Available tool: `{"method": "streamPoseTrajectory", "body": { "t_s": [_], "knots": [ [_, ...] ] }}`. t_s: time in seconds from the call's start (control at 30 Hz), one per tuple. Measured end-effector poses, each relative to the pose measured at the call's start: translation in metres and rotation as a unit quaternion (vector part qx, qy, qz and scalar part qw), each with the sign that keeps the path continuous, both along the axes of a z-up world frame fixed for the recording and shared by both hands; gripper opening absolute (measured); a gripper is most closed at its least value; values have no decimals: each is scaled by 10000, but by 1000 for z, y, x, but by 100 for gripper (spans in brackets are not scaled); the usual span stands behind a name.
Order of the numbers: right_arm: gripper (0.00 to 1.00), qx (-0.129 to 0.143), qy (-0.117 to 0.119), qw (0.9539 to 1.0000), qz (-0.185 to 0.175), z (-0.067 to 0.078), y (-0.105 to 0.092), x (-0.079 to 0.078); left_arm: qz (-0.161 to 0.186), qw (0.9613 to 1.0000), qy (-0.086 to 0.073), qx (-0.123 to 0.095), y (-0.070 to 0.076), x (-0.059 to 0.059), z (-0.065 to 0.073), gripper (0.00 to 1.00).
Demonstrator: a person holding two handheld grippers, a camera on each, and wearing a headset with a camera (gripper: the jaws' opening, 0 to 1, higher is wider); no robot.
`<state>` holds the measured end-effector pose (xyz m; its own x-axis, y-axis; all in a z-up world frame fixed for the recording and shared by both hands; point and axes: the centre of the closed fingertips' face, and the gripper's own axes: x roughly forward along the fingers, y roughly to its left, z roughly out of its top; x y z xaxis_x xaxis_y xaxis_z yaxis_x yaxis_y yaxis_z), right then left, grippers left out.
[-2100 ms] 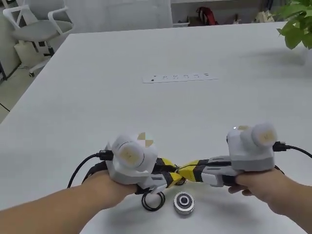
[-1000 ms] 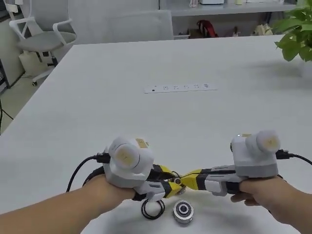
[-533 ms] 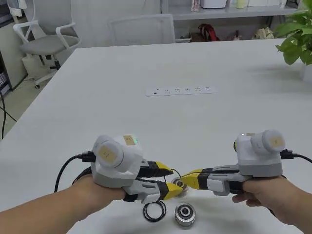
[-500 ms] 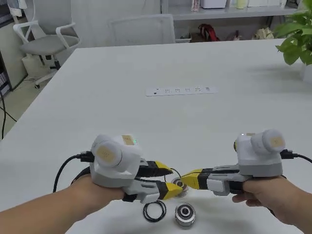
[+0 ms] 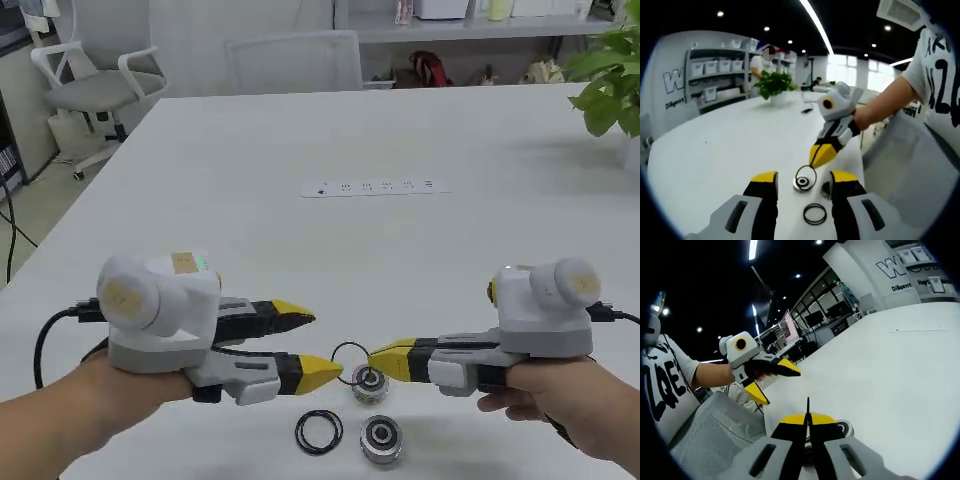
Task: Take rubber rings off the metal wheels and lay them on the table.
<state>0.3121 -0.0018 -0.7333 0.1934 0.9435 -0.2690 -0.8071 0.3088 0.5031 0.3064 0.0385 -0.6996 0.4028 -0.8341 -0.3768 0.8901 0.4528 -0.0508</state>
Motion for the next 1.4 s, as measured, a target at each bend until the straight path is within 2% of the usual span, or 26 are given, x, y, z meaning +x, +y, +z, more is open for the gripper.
{"method": "streamPoseTrajectory", "body": {
  "t_s": [0.1,0.3,0.57,0.8,1.13,1.4],
  "knots": [
    [0,20,9,10000,80,0,3,-4,41,10000,-61,51,12,-3,1,45],
    [0,1,-1,9995,329,2,15,-14,171,9998,-45,31,31,-11,3,54],
    [0,-121,4,9978,655,-3,29,-25,420,9990,92,-86,49,-17,2,61],
    [0,-390,-34,9944,979,-14,43,-37,624,9978,215,-87,64,-20,-4,64],
    [0,-938,-121,9864,1341,-39,51,-52,691,9969,363,7,73,-26,-16,63],
    [0,-1344,-234,9806,1404,-54,48,-55,672,9969,406,53,73,-29,-19,63]
  ]
}}
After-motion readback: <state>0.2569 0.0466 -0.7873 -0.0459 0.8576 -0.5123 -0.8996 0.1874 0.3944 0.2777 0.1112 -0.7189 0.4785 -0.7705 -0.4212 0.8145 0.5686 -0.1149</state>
